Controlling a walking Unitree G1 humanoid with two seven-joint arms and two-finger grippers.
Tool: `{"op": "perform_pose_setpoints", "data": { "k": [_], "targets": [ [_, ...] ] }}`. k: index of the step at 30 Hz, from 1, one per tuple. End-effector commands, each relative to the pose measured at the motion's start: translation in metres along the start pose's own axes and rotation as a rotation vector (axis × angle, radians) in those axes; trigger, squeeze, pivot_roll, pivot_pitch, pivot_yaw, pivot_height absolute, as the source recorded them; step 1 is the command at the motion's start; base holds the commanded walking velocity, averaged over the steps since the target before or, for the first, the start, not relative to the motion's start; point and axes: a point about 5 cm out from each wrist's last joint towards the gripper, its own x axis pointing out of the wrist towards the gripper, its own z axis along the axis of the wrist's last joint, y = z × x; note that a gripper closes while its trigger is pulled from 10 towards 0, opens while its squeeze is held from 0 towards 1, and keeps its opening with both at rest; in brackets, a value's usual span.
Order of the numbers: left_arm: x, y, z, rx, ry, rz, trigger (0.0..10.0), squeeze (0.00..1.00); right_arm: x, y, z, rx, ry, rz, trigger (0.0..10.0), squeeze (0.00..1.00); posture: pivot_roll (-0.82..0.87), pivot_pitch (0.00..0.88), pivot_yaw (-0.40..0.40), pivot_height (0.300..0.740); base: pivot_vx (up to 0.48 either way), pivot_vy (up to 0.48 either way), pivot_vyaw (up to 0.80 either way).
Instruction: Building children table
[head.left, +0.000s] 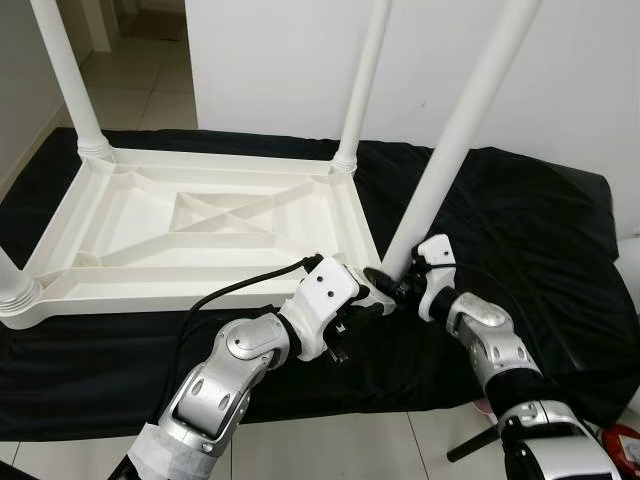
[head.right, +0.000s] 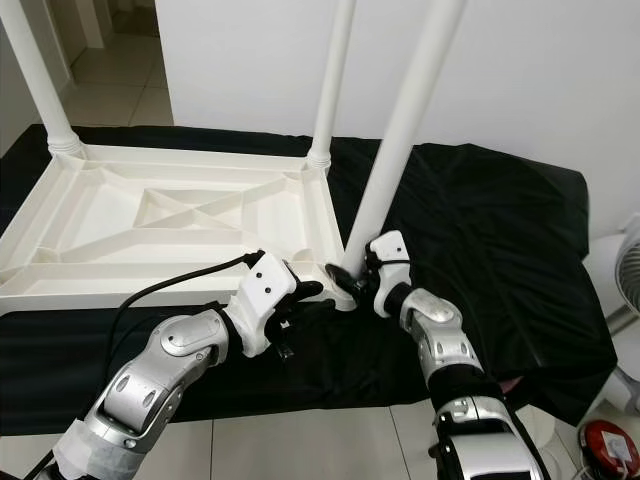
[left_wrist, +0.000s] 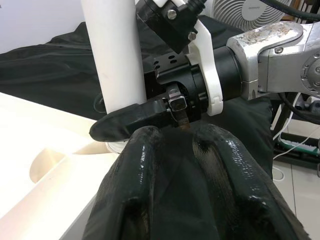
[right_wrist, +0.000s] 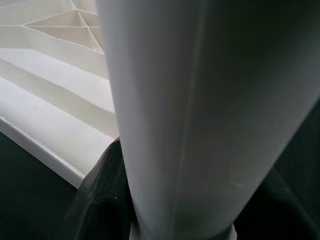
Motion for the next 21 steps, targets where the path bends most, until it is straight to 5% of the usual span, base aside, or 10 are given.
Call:
{"op": "perform_pose_setpoints", "data": {
  "k": [1,7,8,17,21],
  "targets": [
    [0.002,0.0,0.0,0.011,0.006,0.01,10.0,0.0,0.0,0.005,-0.01,-0.02,0.056,0.045,0.0,0.0,0.0,0.0,-0.093,0.74,0.0,0.0,0.0],
    [0.001,-0.001,0.0,0.008,0.006,0.006,10.0,0.0,-0.004,0.002,-0.013,-0.023,0.059,0.034,0.0,0.0,0.0,0.0,-0.089,0.74,0.0,0.0,0.0],
    [0.001,-0.002,0.0,0.007,0.006,0.004,10.0,0.0,-0.005,0.001,-0.015,-0.016,0.059,0.019,10.0,0.0,0.0,0.0,-0.089,0.74,0.0,0.0,0.0],
    [0.0,-0.004,-0.001,0.003,0.01,0.001,10.0,0.0,-0.008,0.002,-0.018,0.087,-0.003,-0.126,10.0,0.0,0.0,0.0,-0.093,0.74,0.0,0.0,0.0],
    [0.0,-0.004,-0.002,0.0,0.014,0.002,10.0,0.0,-0.006,0.0,-0.025,0.119,0.018,-0.37,10.0,0.0,-0.01,0.0,-0.091,0.74,0.0,0.0,0.0]
  ]
}}
